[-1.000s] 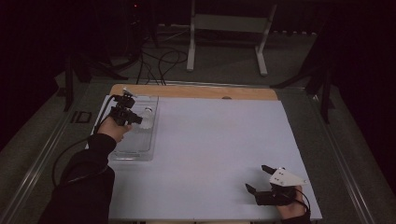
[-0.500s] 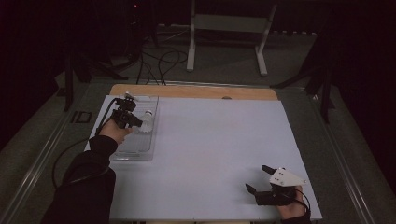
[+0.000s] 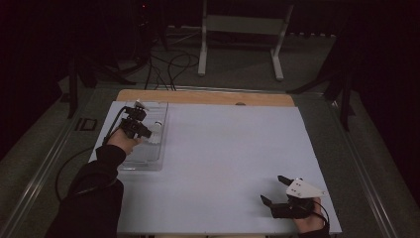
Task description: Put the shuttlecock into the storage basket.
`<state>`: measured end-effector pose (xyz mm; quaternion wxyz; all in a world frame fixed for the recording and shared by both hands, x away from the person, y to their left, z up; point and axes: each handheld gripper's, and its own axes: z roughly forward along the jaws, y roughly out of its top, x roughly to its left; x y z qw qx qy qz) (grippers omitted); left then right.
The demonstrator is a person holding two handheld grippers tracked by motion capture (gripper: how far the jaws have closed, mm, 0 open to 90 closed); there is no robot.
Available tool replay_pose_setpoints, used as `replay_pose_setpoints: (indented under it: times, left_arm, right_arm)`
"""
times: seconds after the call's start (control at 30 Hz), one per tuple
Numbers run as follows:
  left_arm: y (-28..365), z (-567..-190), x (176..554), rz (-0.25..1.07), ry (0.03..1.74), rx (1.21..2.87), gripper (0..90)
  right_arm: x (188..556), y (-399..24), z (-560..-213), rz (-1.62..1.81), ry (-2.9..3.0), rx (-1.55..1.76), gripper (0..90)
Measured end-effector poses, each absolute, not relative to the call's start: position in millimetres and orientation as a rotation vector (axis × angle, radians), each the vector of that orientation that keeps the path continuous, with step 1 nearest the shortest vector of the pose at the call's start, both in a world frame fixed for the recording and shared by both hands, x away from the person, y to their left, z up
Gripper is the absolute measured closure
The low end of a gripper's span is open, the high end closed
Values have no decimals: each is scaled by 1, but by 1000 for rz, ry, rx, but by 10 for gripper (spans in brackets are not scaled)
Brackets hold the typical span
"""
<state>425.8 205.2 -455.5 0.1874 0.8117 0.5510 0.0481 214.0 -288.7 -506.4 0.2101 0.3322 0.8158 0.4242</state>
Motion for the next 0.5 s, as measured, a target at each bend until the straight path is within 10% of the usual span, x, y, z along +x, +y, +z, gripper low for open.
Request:
replay_pose_setpoints:
  times: [0.5]
  left_arm:
    - [199,-460,426,124,1551,2299,854]
  right_arm:
    - [214,-289,-506,1179,2268,927,101]
